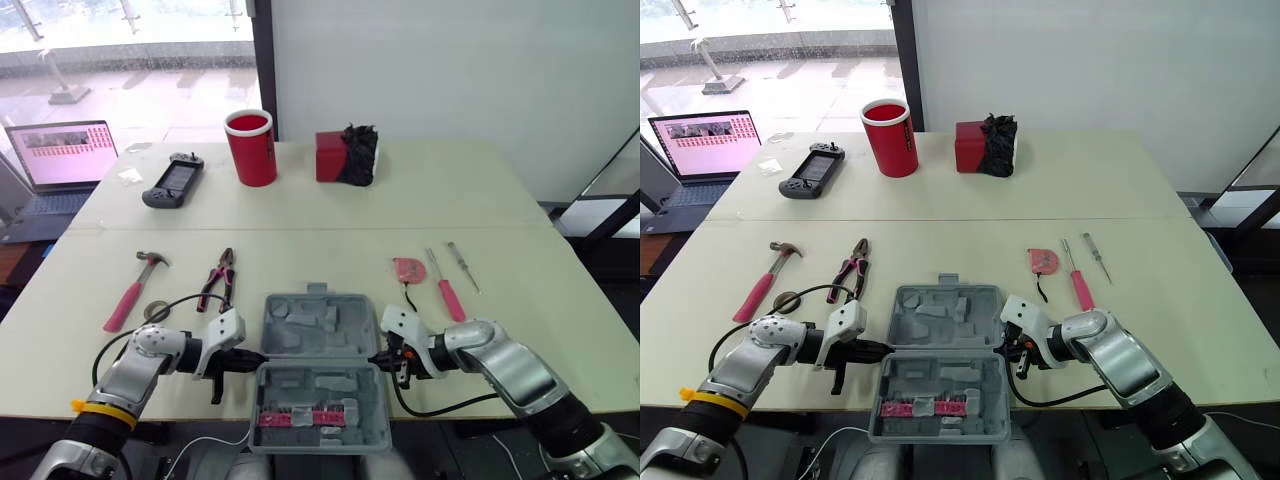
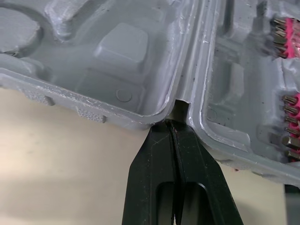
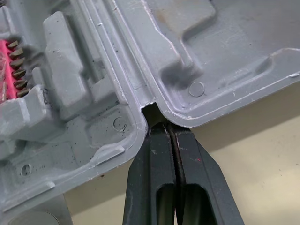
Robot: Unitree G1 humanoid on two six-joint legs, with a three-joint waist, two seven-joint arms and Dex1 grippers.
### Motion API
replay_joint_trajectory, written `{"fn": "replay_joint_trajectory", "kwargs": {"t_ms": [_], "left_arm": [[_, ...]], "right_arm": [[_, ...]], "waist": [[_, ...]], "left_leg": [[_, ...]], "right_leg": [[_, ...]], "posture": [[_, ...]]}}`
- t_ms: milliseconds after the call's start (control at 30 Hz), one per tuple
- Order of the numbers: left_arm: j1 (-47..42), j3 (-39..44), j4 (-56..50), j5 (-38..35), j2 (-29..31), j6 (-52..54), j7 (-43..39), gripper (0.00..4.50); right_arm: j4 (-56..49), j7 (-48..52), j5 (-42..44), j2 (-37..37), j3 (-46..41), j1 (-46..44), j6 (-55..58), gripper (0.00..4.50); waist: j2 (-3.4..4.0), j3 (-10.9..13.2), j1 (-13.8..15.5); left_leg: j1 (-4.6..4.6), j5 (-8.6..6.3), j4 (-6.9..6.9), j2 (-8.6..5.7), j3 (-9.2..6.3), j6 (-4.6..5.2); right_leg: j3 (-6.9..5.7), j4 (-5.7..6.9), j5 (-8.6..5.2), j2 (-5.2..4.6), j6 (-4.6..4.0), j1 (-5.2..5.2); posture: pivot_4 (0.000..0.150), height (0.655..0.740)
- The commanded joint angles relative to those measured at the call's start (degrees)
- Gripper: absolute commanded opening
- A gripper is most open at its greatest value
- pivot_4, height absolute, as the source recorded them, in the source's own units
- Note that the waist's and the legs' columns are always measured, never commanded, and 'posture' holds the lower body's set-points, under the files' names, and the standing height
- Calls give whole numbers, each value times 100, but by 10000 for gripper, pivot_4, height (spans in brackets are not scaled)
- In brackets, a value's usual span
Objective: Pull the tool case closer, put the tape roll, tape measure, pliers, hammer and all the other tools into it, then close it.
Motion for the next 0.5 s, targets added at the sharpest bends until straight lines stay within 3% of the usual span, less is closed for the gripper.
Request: {"fn": "replay_joint_trajectory", "kwargs": {"t_ms": [33,500], "left_arm": [[-48,19,20,1,100,-87,-53,0],[-85,-53,149,49,26,-201,-6,0]], "right_arm": [[-112,-24,124,161,86,-131,40,557],[259,70,7,-85,75,-230,-188,557]], "waist": [[0,0,0],[0,0,8]], "left_leg": [[0,0,-1,0,0,0],[0,0,1,0,0,0]], "right_leg": [[0,0,0,0,0,0],[0,0,0,0,-1,0]], "posture": [[1500,7400],[1500,7400]]}}
